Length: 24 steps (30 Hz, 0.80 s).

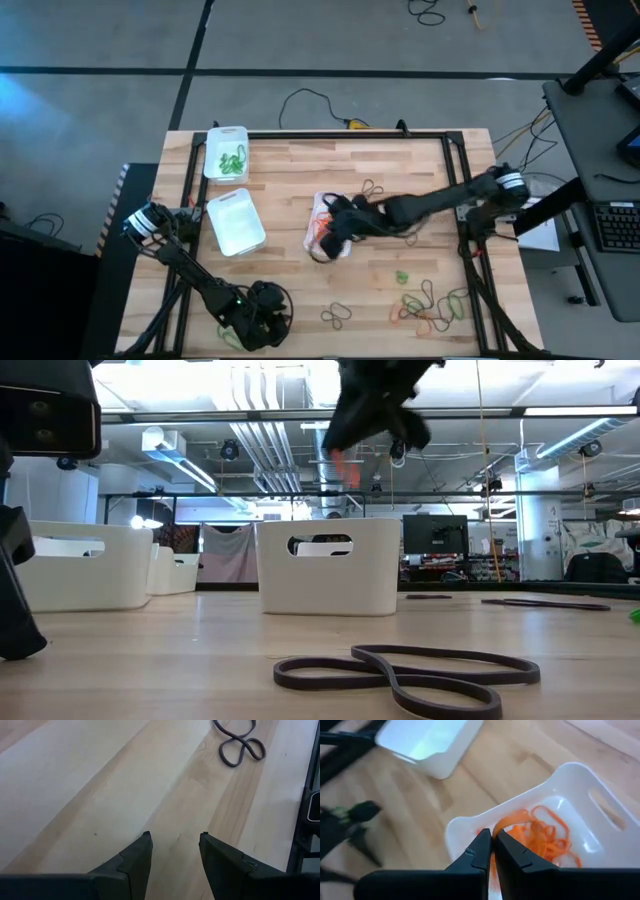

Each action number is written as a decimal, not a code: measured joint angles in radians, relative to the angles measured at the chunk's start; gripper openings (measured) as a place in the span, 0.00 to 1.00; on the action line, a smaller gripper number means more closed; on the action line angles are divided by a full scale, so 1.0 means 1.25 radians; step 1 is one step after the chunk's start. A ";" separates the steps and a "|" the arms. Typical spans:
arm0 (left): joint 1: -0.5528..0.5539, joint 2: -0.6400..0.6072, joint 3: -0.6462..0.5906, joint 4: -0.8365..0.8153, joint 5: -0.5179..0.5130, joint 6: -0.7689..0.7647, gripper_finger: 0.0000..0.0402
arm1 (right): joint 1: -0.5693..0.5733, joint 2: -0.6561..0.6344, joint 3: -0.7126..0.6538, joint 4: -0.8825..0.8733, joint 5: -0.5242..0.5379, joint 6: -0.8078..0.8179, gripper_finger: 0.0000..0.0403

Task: Sort rubber bands into baskets
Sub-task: Put the orange rubber band into the bottom right white bin

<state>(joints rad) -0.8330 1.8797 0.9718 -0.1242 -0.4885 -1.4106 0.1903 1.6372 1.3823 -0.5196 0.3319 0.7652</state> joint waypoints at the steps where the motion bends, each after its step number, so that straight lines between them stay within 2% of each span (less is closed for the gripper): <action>1: -0.002 0.000 0.000 0.000 0.000 -0.007 0.38 | -0.016 0.019 0.018 -0.011 -0.009 -0.007 0.03; 7: -0.015 0.000 0.000 -0.007 -0.003 -0.044 0.38 | -0.094 0.126 0.101 -0.126 -0.022 -0.027 0.03; 12: -0.021 0.000 0.000 -0.012 -0.006 -0.055 0.38 | -0.132 0.176 0.107 -0.132 -0.115 -0.029 0.03; 18: -0.023 0.000 0.000 -0.016 -0.006 -0.059 0.38 | -0.141 0.212 0.107 -0.168 -0.126 0.031 0.03; 21: -0.025 0.000 0.000 -0.018 -0.008 -0.061 0.38 | -0.141 0.217 0.107 -0.168 -0.126 0.032 0.07; 24: -0.025 0.000 0.000 -0.018 -0.011 -0.061 0.38 | -0.141 0.213 0.107 -0.166 -0.125 0.041 0.17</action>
<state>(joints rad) -0.8646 1.8793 0.9722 -0.1467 -0.5026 -1.4869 0.0143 1.9040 1.5158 -0.7274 0.1757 0.8163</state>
